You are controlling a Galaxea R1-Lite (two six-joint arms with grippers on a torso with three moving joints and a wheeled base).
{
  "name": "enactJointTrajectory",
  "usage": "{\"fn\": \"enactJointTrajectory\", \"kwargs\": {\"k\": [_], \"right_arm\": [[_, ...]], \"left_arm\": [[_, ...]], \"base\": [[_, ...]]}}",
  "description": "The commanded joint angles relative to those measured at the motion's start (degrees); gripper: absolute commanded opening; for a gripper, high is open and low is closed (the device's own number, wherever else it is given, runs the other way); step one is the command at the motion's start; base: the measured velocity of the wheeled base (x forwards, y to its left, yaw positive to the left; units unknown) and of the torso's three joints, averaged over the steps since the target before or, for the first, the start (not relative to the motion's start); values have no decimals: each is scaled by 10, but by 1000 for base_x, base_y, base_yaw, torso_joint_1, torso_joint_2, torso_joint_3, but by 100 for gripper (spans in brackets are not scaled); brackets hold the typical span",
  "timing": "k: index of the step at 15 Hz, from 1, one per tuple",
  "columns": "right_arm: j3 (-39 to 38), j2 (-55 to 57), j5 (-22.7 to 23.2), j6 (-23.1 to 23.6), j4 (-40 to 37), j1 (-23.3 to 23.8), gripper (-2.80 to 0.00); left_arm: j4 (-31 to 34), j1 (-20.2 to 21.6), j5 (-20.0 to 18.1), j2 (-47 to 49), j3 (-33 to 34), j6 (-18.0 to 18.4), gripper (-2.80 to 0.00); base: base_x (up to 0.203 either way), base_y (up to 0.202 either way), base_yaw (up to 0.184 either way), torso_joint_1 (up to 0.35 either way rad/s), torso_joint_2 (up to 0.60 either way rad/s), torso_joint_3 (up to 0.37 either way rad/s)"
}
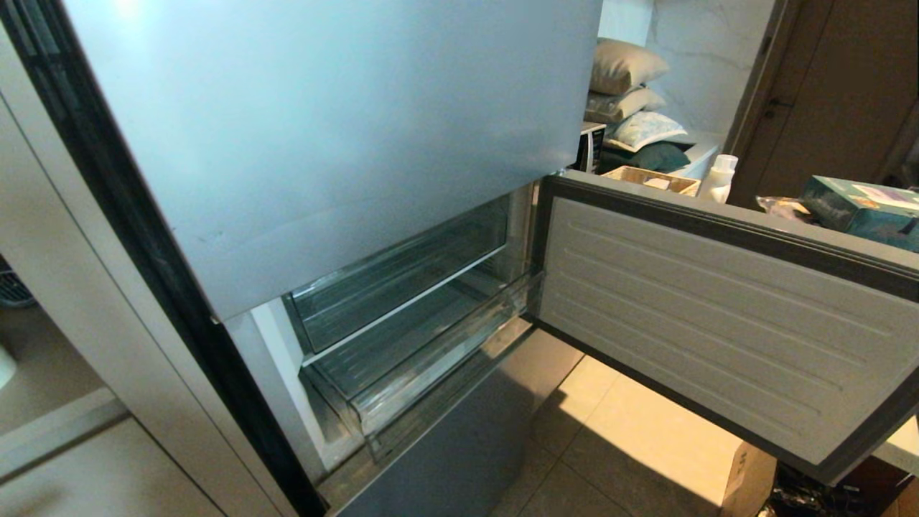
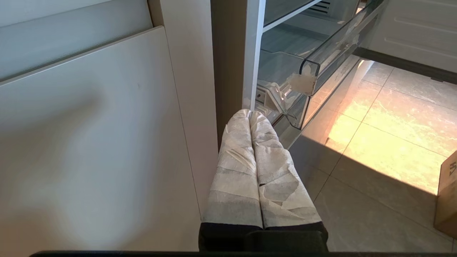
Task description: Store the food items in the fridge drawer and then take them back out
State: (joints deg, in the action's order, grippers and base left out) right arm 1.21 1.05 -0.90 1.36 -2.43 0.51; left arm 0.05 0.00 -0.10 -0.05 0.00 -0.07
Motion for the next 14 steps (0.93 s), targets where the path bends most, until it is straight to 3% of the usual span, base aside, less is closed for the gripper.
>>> {"fn": "enactJointTrajectory", "kwargs": {"k": [1,5,7,9,12,14], "right_arm": [[-1,-10,-1,-10,-2,0,-280],[-1,-10,-2,-20,-2,0,-280],[-1,-10,-2,-27,-2,0,-280],[-1,-10,-6,-36,-2,0,-280],[-1,-10,-6,-36,-2,0,-280],[-1,-10,-8,-34,-2,0,-280]], "left_arm": [[0,0,0,0,1,0,-280],[0,0,0,1,1,6,-280],[0,0,-9,1,-5,39,-280],[6,0,-57,19,-62,42,-280],[5,-3,-124,148,-140,35,-280],[4,-5,-203,246,-170,38,-280]], "base": [[0,0,0,0,0,0],[0,0,0,0,0,0],[0,0,0,0,0,0],[0,0,0,0,0,0],[0,0,0,0,0,0],[0,0,0,0,0,0]]}}
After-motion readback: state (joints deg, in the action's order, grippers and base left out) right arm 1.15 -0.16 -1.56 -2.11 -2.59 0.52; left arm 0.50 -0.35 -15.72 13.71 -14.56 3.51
